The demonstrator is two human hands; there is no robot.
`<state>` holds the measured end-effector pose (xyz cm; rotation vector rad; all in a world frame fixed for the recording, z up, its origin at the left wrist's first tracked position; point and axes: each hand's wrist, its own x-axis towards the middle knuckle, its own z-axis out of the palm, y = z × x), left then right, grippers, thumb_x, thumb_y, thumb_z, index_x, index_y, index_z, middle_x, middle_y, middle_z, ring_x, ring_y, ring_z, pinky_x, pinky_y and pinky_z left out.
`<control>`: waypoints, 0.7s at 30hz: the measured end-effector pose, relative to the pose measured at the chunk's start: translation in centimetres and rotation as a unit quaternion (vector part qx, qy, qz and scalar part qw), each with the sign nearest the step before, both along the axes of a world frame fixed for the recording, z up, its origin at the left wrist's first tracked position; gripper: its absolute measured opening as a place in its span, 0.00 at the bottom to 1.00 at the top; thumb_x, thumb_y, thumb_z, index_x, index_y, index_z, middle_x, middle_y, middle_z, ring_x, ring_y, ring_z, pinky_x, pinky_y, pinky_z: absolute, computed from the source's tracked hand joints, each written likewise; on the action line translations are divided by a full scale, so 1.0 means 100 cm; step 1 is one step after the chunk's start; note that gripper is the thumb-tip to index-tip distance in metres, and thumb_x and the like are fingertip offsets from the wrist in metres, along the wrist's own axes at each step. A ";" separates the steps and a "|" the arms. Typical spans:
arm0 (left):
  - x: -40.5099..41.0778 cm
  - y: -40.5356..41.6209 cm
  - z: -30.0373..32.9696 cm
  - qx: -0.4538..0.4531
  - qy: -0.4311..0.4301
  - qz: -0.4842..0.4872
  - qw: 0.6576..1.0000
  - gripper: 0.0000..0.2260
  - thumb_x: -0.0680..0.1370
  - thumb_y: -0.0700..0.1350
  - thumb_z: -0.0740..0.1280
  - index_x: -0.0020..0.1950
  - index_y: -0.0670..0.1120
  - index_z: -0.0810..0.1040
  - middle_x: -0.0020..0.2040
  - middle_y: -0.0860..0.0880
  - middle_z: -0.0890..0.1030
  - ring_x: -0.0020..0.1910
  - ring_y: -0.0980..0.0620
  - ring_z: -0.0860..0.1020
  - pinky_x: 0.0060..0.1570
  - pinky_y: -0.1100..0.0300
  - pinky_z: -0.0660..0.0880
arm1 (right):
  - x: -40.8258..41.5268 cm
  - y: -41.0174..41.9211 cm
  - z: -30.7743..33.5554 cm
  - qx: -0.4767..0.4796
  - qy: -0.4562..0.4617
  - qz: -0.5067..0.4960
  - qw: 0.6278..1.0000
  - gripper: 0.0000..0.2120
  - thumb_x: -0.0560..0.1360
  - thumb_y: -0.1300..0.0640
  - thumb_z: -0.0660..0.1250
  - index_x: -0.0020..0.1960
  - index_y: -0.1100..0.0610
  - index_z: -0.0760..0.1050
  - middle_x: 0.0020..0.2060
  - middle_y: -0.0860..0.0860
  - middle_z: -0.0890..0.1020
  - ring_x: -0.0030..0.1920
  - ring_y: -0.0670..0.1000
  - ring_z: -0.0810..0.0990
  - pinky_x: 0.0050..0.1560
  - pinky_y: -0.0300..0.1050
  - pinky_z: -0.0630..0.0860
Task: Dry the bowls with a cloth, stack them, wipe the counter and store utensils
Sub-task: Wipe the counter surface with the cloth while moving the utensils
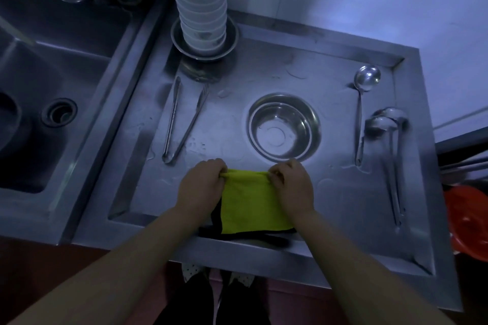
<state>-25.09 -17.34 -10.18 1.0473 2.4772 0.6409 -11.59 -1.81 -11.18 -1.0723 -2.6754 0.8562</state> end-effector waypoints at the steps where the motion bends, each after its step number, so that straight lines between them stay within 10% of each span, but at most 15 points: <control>1: -0.002 0.003 -0.001 0.010 -0.023 0.025 0.999 0.07 0.74 0.36 0.63 0.50 0.44 0.76 0.46 0.44 0.78 0.47 0.45 0.75 0.40 0.55 0.68 | -0.002 0.000 0.002 -0.014 0.002 -0.032 0.999 0.05 0.73 0.64 0.68 0.48 0.59 0.80 0.46 0.56 0.77 0.49 0.56 0.76 0.47 0.48 0.71; 7: -0.023 -0.003 0.009 0.029 0.005 0.090 0.995 0.18 0.73 0.37 0.63 0.63 0.46 0.73 0.59 0.44 0.75 0.56 0.44 0.74 0.50 0.50 0.73 | 0.007 -0.056 0.004 0.108 -0.076 -0.098 0.986 0.17 0.70 0.58 0.69 0.56 0.65 0.73 0.53 0.64 0.75 0.55 0.65 0.72 0.57 0.55 0.66; 12: -0.058 -0.022 0.015 0.064 0.035 0.159 0.984 0.17 0.72 0.37 0.65 0.61 0.45 0.75 0.56 0.43 0.76 0.55 0.44 0.74 0.50 0.50 0.73 | -0.047 -0.105 -0.025 0.023 -0.264 -0.127 0.956 0.47 0.76 0.35 0.55 0.73 0.72 0.43 0.73 0.70 0.47 0.74 0.69 0.43 0.72 0.65 0.38; 21: -0.123 -0.023 -0.007 -0.059 0.098 0.114 0.987 0.29 0.65 0.53 0.74 0.60 0.40 0.71 0.56 0.39 0.75 0.58 0.39 0.72 0.56 0.48 0.70 | -0.174 -0.048 -0.049 0.160 -0.201 -0.004 0.966 0.47 0.74 0.33 0.47 0.73 0.72 0.46 0.73 0.70 0.51 0.75 0.67 0.47 0.74 0.63 0.43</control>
